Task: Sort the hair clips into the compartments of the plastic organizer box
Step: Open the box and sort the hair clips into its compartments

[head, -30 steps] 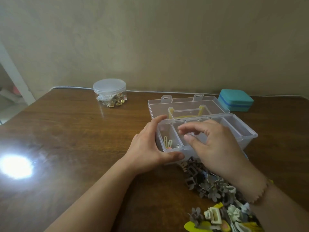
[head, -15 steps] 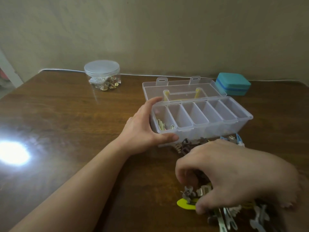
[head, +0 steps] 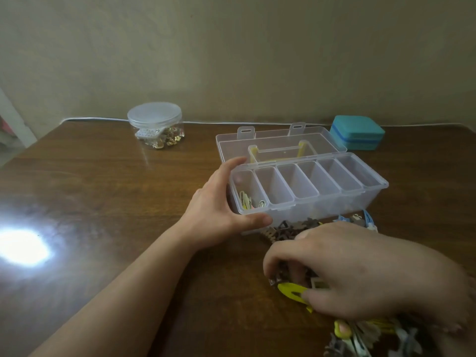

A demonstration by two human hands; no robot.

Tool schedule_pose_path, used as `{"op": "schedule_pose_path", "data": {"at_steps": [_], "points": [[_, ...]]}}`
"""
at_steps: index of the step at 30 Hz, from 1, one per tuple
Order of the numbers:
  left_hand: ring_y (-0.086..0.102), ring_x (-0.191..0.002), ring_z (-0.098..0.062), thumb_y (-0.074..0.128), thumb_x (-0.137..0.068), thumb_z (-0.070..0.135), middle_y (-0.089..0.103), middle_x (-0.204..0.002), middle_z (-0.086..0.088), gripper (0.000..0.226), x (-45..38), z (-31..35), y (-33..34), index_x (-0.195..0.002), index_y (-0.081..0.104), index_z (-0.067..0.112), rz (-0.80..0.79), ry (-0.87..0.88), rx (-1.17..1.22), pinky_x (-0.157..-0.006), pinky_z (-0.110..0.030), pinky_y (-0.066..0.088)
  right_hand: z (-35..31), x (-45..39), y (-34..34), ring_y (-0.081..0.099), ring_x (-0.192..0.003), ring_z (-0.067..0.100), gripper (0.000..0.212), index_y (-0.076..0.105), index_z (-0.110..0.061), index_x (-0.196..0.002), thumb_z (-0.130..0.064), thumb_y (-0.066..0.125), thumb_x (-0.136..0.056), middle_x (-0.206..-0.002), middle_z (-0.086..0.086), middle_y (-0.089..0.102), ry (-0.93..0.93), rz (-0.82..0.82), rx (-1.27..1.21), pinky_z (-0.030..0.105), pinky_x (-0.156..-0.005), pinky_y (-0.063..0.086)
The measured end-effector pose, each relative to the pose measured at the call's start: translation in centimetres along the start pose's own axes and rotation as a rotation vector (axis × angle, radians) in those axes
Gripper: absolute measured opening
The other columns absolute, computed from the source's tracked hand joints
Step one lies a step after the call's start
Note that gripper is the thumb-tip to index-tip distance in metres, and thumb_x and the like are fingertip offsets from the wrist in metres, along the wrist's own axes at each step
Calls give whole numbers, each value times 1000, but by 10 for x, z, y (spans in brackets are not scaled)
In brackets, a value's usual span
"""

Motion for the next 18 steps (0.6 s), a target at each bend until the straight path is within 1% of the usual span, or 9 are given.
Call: {"op": "schedule_pose_path", "data": {"at_steps": [2, 4, 6, 8, 10, 11, 12, 15, 18], "points": [[45, -129, -5, 80, -52, 69, 39, -139, 25, 107, 0, 0, 0, -141, 22, 56, 3, 0, 5, -108, -41, 43, 4, 1, -2, 53, -91, -2, 44, 40, -55, -120, -36, 62, -87, -95, -21, 58, 8, -16, -56, 23, -81, 48], [45, -129, -6, 79, -51, 70, 40, -144, 21, 107, 0, 0, -1, -141, 23, 55, 7, 4, 4, -108, -44, 43, 10, 4, -9, 52, -91, -5, 40, 45, -54, -117, -35, 64, -87, -96, -24, 56, 11, 19, -147, 20, -74, 47], [46, -130, -6, 79, -52, 70, 41, -146, 19, 107, 1, 2, -1, -142, 23, 54, 10, 17, 3, -108, -45, 43, 18, 5, -24, 56, -83, -6, 33, 53, -50, -108, -32, 68, -85, -92, -27, 58, 11, 165, -361, 16, -67, 47], [46, -129, -5, 80, -51, 69, 42, -145, 19, 108, 1, 2, -1, -142, 24, 53, 11, 21, 1, -108, -46, 43, 32, 6, -46, 61, -74, 1, 28, 59, -43, -99, -27, 71, -80, -85, -21, 64, 21, 499, -589, 17, -62, 50], [46, -128, -6, 81, -51, 69, 41, -143, 20, 108, 1, 1, 0, -142, 25, 54, 3, 14, 7, -107, -45, 44, 48, 18, -62, 63, -71, 11, 24, 62, -35, -95, -20, 73, -79, -79, -9, 68, 23, 904, -651, 23, -58, 50], [46, -128, -6, 82, -51, 68, 40, -142, 22, 107, 2, 2, 0, -141, 25, 54, -1, 12, 10, -106, -45, 45, 52, 23, -63, 64, -71, 14, 23, 63, -30, -95, -17, 74, -80, -78, -6, 69, 24, 1036, -655, 25, -58, 49], [45, -128, -6, 82, -52, 67, 39, -140, 24, 107, 2, 2, 1, -141, 25, 53, -6, 9, 13, -107, -44, 45, 55, 24, -63, 65, -72, 14, 21, 63, -26, -96, -15, 73, -81, -77, -5, 70, 29, 1105, -655, 24, -57, 48], [44, -129, -6, 81, -52, 68, 38, -137, 26, 106, 2, 2, 1, -141, 25, 54, -7, 3, 14, -108, -44, 43, 58, 20, -57, 64, -71, 3, 19, 65, -23, -100, -16, 71, -84, -80, -6, 72, 60, 1121, -608, 7, -58, 40], [43, -130, -6, 80, -52, 70, 37, -138, 26, 106, 1, 3, 1, -140, 24, 56, -4, 7, 4, -109, -48, 40, 54, 13, -55, 64, -74, 4, 19, 65, -25, -101, -22, 71, -83, -79, -11, 71, 84, 1066, -536, 5, -61, 40]]}}
Point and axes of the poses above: each hand's wrist, its own x-axis away from the middle knuckle, its own y-axis out of the palm, z = x × y, the point moved 9 cm from there along -x, towards the middle knuckle
